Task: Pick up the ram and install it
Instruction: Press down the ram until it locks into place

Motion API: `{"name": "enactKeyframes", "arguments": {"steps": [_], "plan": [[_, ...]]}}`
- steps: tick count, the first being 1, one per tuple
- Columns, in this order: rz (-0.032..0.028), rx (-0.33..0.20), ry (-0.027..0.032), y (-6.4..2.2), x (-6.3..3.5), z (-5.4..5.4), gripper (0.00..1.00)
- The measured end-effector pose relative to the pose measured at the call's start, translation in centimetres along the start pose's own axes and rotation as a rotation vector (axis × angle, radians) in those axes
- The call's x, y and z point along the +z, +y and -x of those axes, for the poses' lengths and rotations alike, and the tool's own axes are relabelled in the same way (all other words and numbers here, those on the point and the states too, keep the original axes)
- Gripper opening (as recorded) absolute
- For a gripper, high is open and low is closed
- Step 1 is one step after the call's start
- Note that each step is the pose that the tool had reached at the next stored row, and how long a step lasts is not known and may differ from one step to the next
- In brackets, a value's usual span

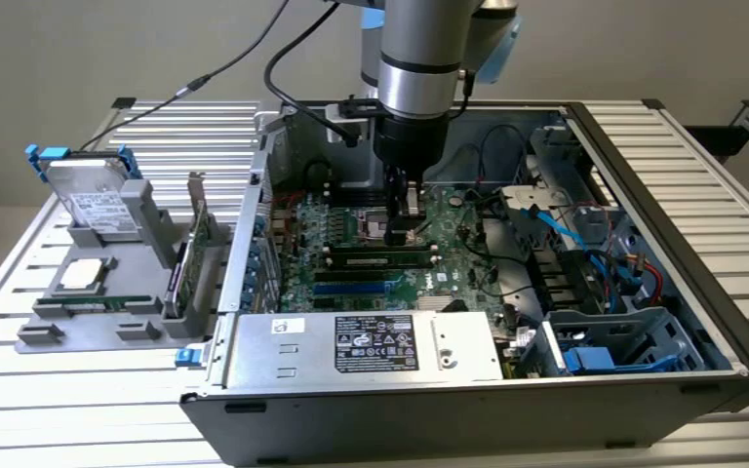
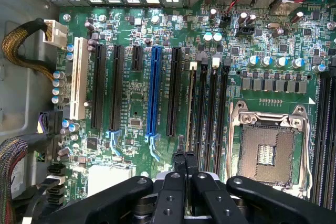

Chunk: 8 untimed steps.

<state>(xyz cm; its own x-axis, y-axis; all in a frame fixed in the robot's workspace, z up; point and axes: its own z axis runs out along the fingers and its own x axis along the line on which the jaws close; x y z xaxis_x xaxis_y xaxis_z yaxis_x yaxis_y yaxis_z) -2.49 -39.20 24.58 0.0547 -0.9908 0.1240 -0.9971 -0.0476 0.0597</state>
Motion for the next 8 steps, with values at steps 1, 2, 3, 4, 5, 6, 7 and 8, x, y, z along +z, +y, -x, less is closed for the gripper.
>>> {"name": "enactKeyframes", "arguments": {"steps": [1, 2, 3, 4, 5, 6, 7, 8], "plan": [[0.0000, 0.000, 0.0000, 0.00, 0.00, 0.00, 0.10], [0.0000, 0.000, 0.0000, 0.00, 0.00, 0.00, 0.10], [0.0000, 0.000, 0.0000, 0.00, 0.00, 0.00, 0.10], [0.0000, 0.000, 0.0000, 0.00, 0.00, 0.00, 0.10], [0.0000, 0.000, 0.0000, 0.00, 0.00, 0.00, 0.10], [0.0004, 0.003, -0.0002, 0.00, 0.00, 0.00, 0.10], [0.0019, 0.015, -0.0029, 0.00, -0.01, -0.01, 0.10], [0.0033, 0.027, -0.0076, 0.00, 0.00, -0.01, 0.10]]}}
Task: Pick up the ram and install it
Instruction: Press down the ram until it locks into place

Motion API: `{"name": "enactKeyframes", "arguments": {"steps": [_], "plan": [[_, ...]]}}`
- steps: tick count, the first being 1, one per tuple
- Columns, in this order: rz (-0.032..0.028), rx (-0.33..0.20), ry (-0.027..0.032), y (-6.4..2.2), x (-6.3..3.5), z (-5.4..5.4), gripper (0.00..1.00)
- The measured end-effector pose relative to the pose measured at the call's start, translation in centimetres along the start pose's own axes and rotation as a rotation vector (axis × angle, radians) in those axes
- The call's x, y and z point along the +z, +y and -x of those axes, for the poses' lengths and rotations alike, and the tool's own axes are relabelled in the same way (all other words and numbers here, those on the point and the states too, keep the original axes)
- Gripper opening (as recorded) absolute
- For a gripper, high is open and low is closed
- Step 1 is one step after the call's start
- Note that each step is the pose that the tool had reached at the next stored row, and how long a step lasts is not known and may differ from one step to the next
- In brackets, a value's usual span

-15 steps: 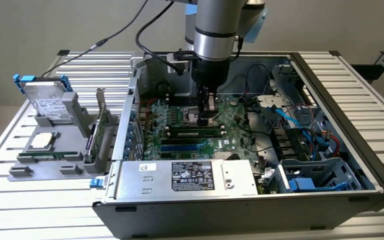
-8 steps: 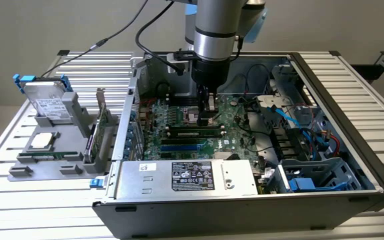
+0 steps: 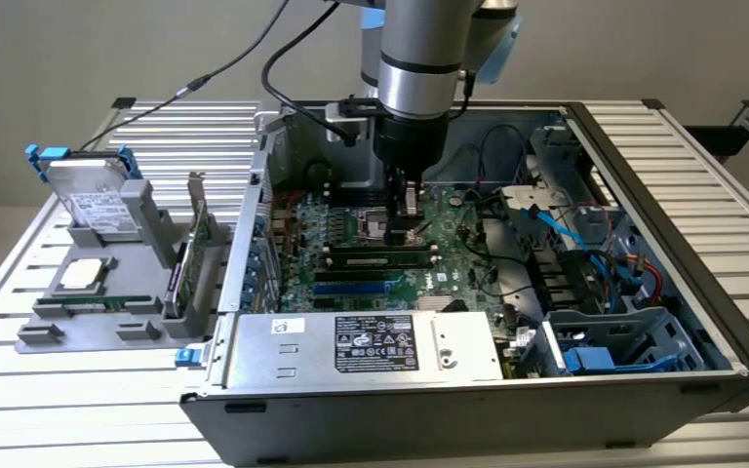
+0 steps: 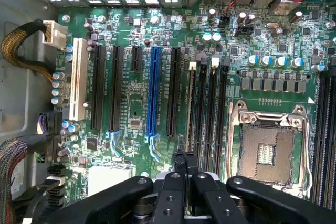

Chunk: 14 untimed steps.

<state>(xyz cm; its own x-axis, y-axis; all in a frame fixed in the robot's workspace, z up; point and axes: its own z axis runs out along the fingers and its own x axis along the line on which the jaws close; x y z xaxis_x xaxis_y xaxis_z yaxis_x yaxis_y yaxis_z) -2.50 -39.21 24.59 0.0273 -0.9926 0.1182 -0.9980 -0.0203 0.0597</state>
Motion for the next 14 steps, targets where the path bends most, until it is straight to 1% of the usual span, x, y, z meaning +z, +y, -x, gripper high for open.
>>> {"name": "enactKeyframes", "arguments": {"steps": [2, 5, 9, 14], "plan": [[0.0027, 0.026, -0.0100, -0.01, 0.02, 0.01, 0.10], [0.0075, 0.068, -0.0190, -0.01, 0.04, 0.01, 0.10], [0.0147, 0.132, -0.0253, -0.01, 0.08, 0.02, 0.10], [0.0248, 0.223, -0.0308, -0.01, 0.12, 0.02, 0.10]]}}
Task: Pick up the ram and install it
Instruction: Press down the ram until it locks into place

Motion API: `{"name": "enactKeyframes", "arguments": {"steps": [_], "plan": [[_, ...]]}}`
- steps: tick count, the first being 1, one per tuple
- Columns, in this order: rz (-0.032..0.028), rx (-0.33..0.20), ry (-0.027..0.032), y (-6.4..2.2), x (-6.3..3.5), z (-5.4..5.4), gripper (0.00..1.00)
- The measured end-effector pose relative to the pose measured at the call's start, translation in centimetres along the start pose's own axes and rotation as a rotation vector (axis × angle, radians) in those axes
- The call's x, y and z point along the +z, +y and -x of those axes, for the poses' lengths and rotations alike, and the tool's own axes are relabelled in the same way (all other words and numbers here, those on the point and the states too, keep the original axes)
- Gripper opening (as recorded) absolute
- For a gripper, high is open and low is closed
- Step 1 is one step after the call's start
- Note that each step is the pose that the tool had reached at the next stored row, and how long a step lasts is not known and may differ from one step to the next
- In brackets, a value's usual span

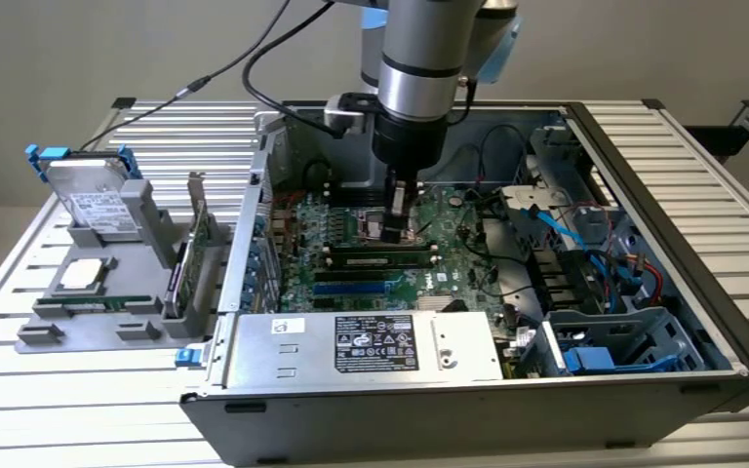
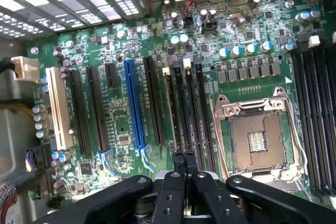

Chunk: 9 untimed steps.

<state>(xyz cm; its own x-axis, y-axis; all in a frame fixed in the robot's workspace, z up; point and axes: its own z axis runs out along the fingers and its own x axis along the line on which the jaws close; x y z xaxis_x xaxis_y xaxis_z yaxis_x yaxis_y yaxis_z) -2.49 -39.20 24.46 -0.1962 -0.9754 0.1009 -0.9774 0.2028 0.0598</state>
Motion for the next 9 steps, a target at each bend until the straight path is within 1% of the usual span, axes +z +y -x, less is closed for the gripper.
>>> {"name": "enactKeyframes", "arguments": {"steps": [9], "plan": [[0.0165, 0.162, -0.0097, 0.00, 0.07, 0.01, 0.10]]}}
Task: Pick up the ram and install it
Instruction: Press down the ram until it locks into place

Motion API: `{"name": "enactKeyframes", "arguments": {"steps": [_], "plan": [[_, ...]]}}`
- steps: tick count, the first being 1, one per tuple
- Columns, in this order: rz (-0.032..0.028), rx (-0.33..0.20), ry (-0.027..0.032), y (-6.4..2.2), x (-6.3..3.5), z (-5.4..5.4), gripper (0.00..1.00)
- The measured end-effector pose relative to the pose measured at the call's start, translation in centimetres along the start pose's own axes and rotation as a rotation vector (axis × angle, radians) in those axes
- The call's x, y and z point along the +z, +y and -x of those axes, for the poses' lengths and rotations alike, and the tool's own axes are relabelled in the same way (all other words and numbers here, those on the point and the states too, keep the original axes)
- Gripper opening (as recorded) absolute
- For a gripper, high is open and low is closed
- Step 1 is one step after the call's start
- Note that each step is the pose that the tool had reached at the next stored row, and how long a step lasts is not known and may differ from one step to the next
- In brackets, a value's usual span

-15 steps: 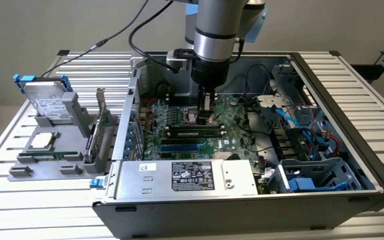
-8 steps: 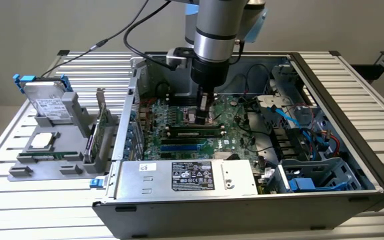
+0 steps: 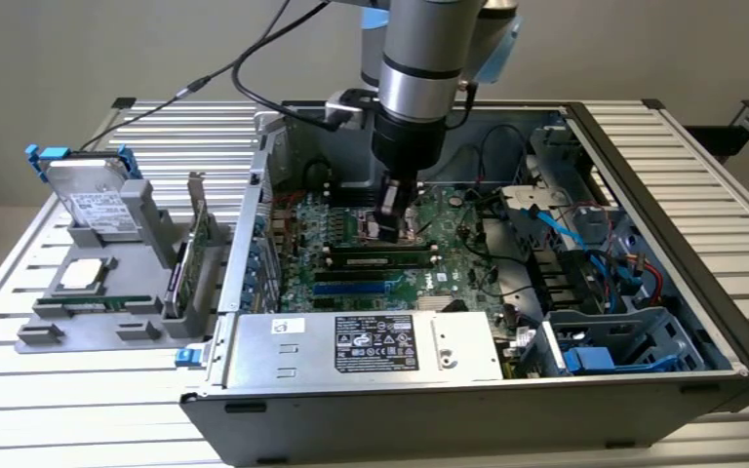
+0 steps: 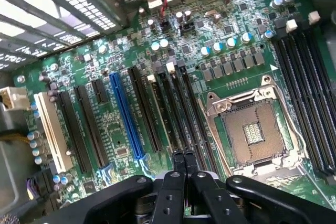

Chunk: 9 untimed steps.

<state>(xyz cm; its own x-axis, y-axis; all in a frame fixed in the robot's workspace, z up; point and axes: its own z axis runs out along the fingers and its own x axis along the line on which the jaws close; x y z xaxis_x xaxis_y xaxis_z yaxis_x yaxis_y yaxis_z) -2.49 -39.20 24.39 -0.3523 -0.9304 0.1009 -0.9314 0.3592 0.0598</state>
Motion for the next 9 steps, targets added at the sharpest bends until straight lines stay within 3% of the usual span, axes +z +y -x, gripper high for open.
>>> {"name": "enactKeyframes", "arguments": {"steps": [9], "plan": [[0.0166, 0.164, -0.0099, 0.00, 0.08, 0.01, 0.10]]}}
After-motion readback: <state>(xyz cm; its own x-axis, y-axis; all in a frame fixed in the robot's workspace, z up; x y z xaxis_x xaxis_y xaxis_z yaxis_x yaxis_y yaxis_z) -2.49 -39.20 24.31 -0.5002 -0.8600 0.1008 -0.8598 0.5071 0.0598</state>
